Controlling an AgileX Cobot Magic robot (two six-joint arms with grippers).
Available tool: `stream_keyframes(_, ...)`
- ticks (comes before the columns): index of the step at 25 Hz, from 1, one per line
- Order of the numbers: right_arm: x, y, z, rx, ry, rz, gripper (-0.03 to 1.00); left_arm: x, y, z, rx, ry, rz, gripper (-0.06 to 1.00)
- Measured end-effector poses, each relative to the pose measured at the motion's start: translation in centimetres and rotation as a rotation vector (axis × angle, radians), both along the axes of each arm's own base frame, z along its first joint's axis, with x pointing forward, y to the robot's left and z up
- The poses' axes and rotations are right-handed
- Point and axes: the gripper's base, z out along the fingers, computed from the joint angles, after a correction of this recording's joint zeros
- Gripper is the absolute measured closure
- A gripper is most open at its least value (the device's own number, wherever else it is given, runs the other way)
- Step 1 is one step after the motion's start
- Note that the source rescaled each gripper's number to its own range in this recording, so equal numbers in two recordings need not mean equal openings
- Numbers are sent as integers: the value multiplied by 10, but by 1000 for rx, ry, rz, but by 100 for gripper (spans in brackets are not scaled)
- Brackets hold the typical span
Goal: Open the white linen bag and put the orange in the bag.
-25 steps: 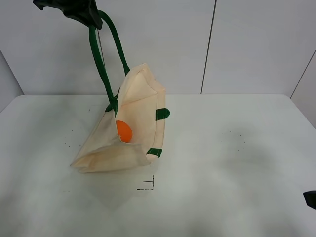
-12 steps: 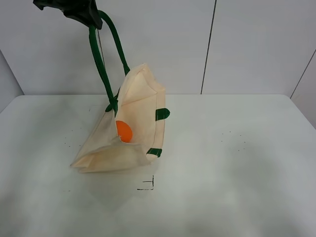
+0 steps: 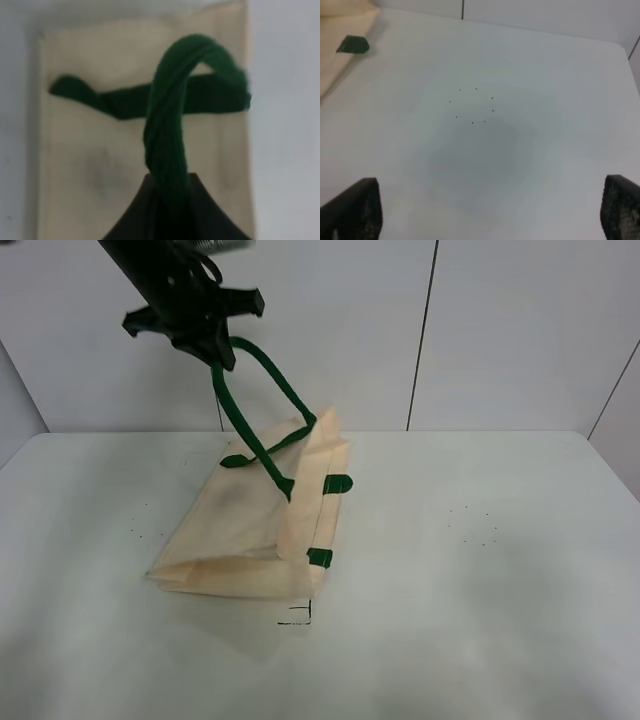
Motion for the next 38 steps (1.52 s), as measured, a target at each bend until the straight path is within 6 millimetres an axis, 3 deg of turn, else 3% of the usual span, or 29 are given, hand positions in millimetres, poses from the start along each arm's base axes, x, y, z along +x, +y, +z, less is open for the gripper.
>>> stream_keyframes(6,0,0,0,-1,0,-1,-3,28,-17,-89,4,183,-65,91)
stream_keyframes(8,0,0,0,-1,0,-1,-3,32,-21,-111,-6,228,-87,77)
stream_keyframes(10,0,0,0,-1,0,-1,-3,35,-23,-127,-3,258,-99,55)
stream_keyframes(12,0,0,0,-1,0,-1,-3,35,-23,-130,3,257,-101,31)
stream_keyframes(13,0,0,0,-1,0,-1,-3,35,-22,-131,10,255,-101,24)
stream_keyframes(16,0,0,0,-1,0,-1,-3,37,-18,-131,52,241,-98,12)
stream_keyframes(24,0,0,0,-1,0,-1,-3,46,17,-133,253,219,-21,9)
stream_keyframes(35,0,0,0,-1,0,-1,-3,64,122,-133,253,252,164,9)
stream_keyframes(38,0,0,0,-1,0,-1,-3,62,143,-134,253,267,204,9)
